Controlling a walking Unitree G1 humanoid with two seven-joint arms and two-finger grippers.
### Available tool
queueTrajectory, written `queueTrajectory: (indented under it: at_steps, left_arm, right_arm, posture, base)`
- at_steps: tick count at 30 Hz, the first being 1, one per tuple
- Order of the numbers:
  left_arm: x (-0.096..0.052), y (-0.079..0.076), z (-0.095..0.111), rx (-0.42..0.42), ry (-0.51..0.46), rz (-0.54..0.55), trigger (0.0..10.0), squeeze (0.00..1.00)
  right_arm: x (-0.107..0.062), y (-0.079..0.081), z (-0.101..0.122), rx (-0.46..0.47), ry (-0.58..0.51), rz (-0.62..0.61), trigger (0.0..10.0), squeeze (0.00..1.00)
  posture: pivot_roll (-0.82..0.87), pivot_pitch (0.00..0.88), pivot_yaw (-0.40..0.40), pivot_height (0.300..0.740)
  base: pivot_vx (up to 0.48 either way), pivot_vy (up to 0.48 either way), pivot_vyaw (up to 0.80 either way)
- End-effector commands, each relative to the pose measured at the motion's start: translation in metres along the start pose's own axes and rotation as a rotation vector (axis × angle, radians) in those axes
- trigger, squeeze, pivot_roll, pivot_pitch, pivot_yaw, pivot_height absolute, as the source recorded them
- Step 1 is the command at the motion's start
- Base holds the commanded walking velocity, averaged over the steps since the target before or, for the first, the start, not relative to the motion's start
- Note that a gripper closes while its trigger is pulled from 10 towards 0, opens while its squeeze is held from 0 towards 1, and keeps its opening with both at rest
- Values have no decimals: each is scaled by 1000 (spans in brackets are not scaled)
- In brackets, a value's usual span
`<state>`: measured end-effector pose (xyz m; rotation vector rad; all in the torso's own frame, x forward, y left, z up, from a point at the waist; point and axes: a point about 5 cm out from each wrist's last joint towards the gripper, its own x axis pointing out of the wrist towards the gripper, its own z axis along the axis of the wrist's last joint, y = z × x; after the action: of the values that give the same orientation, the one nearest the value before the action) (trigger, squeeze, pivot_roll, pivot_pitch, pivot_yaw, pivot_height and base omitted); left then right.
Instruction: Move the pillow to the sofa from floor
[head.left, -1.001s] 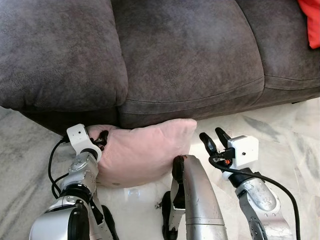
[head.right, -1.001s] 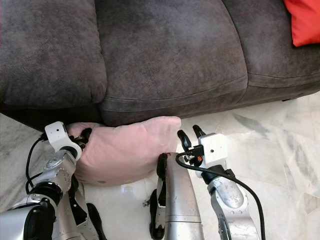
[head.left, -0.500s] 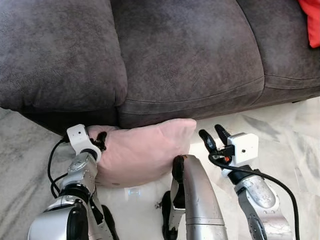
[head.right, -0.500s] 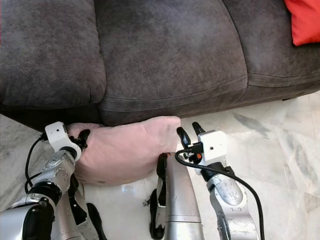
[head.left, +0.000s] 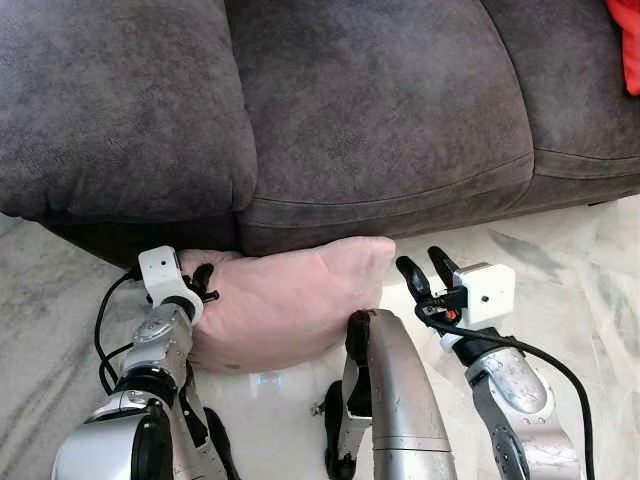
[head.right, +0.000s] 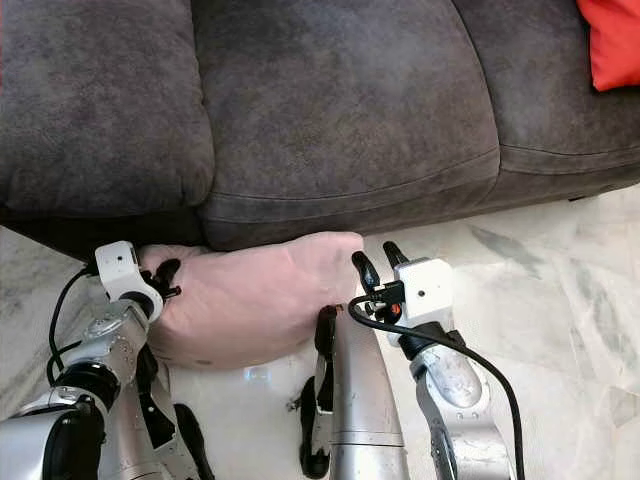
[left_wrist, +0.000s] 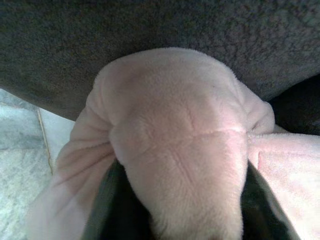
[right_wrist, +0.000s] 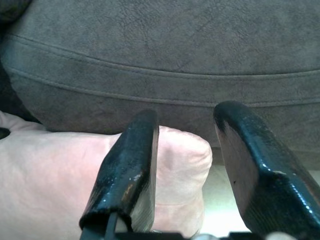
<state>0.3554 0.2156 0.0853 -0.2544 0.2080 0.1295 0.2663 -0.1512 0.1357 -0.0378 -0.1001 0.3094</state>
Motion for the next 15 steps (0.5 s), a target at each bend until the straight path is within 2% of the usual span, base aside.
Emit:
queueTrajectory:
  at_steps: [1,15]
  left_arm:
    - [-4,7,-10,7,38,16,0,0]
    - [-3,5,-8,11,34,1,0,0]
  right_arm:
    - [-5,-1,-9,4,36,-11,10000,0]
    - [-2,0,-11,10,32,-18,10000,0]
  posture:
    - [-94,411,-152,470]
    - [-83,400,-137,470]
  base:
    - [0,0,0]
    - [0,0,0]
